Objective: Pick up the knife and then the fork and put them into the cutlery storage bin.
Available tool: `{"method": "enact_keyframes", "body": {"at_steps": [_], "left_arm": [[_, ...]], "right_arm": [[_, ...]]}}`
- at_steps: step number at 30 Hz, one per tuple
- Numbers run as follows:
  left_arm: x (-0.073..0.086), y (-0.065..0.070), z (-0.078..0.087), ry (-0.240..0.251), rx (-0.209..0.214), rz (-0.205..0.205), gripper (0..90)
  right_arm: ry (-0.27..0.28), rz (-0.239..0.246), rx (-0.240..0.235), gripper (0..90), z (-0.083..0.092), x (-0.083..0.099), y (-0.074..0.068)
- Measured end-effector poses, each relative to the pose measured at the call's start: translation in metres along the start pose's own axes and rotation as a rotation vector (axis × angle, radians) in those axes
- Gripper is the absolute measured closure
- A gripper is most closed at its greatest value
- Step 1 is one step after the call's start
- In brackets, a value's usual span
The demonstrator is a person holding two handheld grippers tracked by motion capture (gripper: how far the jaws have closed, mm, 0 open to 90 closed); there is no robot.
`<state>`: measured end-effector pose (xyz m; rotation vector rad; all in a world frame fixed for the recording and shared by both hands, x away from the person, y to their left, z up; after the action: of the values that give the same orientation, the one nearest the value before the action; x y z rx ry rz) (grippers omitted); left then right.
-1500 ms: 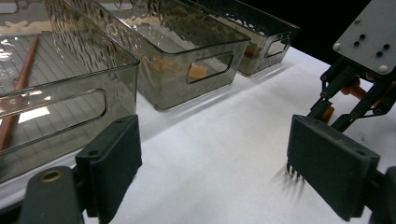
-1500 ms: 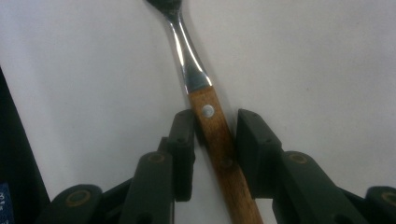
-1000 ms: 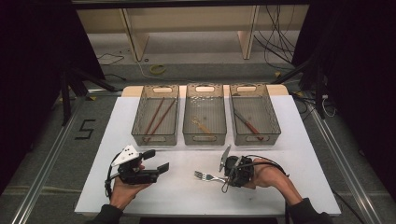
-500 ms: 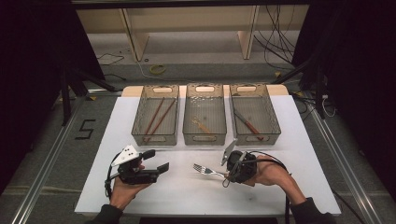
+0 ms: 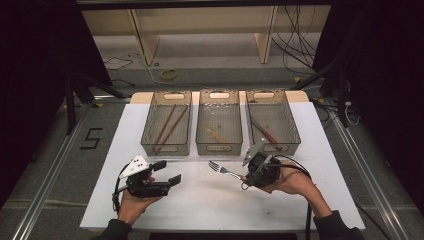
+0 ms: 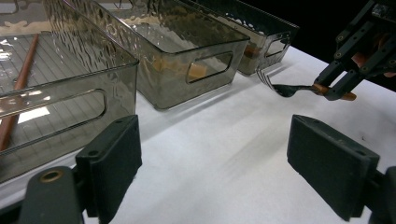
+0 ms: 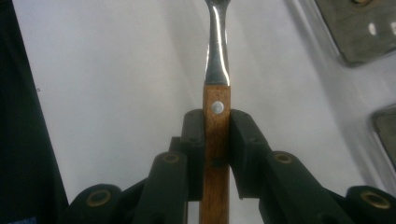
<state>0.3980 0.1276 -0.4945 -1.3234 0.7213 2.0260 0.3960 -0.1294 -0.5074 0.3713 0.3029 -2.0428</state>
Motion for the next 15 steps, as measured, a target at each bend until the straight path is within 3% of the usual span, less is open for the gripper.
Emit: {"method": "enact_keyframes", "body": {"at_steps": [15], "left_arm": [[-0.001, 0.0, 0.0, 0.002, 0.0, 0.009, 17.0]], "right_arm": [[0.108, -0.07, 0.012, 77.5, 0.013, -0.008, 0.017]]}}
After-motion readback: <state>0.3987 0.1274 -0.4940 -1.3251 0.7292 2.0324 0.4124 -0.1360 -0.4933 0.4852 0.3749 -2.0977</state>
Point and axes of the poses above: each handheld gripper's, and its own axes: z roughly backward along the jaws, x roughly out of its underside, y roughly to its right, the point moved 10 cm from there along -z, roughly forward along the jaws, and after that the axes turned 7 degrees about -z, right-handed, at the moved point
